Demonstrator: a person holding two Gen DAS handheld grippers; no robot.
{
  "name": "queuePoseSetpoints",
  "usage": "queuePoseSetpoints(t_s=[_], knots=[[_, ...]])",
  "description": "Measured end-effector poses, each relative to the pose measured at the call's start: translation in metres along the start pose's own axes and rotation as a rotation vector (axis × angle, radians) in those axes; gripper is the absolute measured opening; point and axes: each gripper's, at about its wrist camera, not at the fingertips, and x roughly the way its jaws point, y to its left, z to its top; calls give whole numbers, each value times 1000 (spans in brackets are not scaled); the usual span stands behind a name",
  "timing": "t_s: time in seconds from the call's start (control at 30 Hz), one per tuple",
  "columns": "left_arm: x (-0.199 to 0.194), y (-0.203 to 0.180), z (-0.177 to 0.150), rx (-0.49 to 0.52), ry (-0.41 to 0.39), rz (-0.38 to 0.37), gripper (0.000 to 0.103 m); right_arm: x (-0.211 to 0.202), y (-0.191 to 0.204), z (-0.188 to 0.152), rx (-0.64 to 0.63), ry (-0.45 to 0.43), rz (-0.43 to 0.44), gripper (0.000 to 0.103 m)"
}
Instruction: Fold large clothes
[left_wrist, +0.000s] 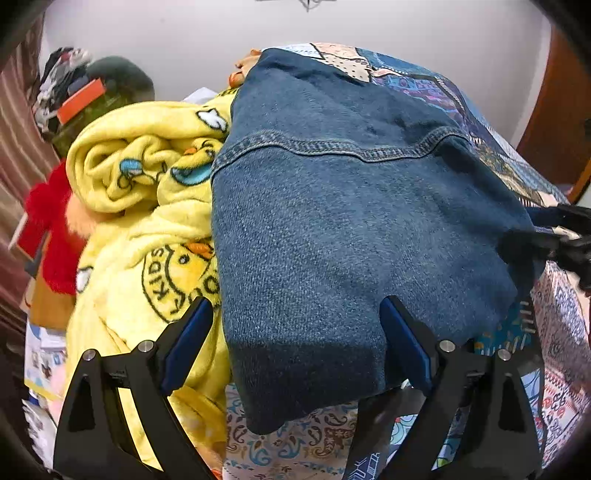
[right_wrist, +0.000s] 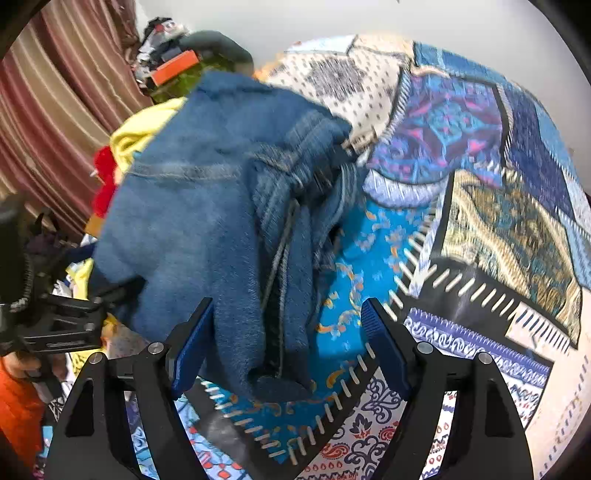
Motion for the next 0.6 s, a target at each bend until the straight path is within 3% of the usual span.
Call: queuePoseSetpoints(t_s=[0.1,0.27,0.43,0.6], knots=[[0,0,-2,-10,-6,11,97,-8,4,13,0,-55,-3,76],[-4,-2,-5,-12,-11,15,97,12,-3,30,33,-52,-71,76],[-11,-7,-9,16,0,31,97,11,-22,20,86,-48,-70,76],[-28,-16,-11,48,7,90,96,-18,-21,9,70,-52,-126,76]])
